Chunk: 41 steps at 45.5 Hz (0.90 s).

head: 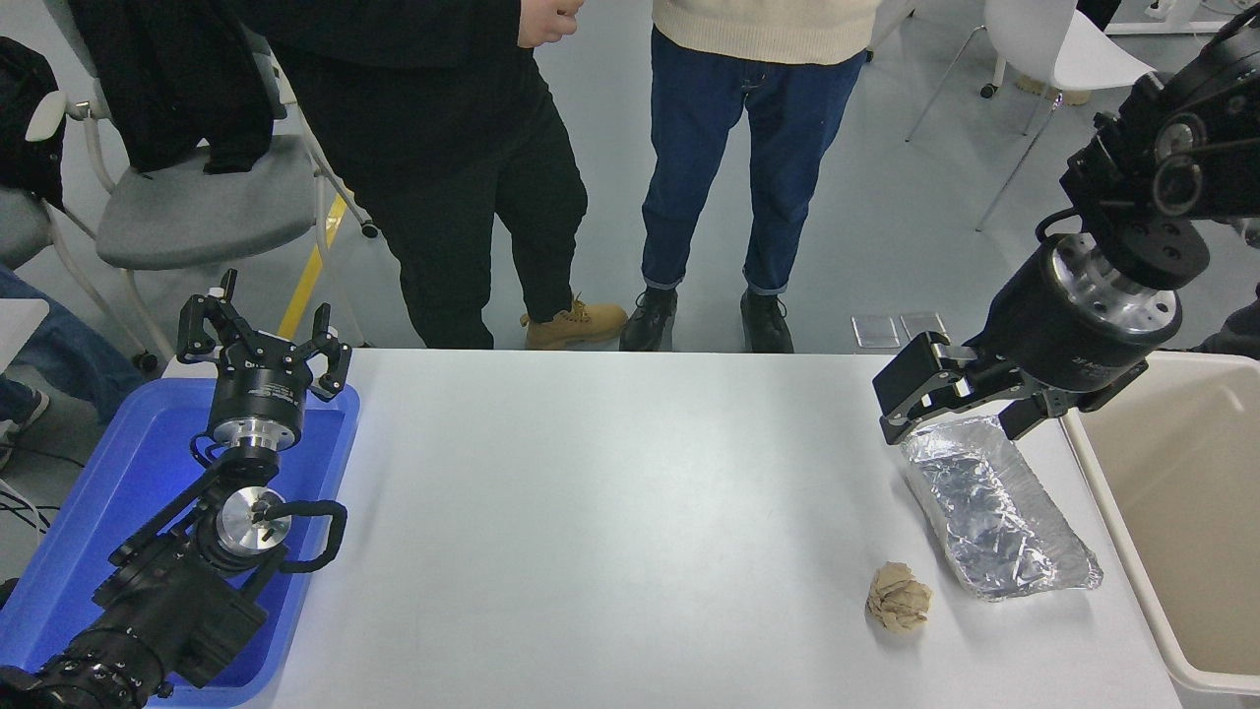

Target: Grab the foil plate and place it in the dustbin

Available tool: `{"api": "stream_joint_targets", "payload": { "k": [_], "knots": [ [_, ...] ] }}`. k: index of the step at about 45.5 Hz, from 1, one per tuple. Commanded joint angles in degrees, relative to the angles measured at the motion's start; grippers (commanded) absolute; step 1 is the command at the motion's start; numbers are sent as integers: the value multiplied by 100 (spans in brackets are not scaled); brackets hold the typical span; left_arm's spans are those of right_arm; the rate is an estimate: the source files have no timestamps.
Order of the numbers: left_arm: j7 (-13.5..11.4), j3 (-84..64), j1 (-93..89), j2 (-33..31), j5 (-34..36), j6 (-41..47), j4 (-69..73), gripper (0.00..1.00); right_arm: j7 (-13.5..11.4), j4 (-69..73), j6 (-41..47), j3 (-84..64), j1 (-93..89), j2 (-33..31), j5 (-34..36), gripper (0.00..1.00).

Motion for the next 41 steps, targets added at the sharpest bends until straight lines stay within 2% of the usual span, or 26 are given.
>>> {"api": "stream_joint_targets", "payload": {
  "k": [1, 17, 21, 29, 41],
  "knots": [
    [-7, -9, 0, -7, 9, 0, 1, 99, 2, -38, -41, 13, -13, 3, -18, 100],
    [-7, 0, 0, -7, 0, 0, 1, 99, 11, -319, -287, 136, -452, -6, -61, 100],
    [-7, 0, 0, -7, 0, 0, 1, 99, 20, -363, -445, 136, -645, -76, -263, 100],
    [-7, 0, 0, -7, 0, 0, 1, 99, 20, -618, -771, 127, -1163, -699, -1317, 100],
    [-7, -9, 0, -7, 9, 0, -7, 99, 64, -1865, -1394, 574, -2806, -2106, -3488, 100]
  ]
}}
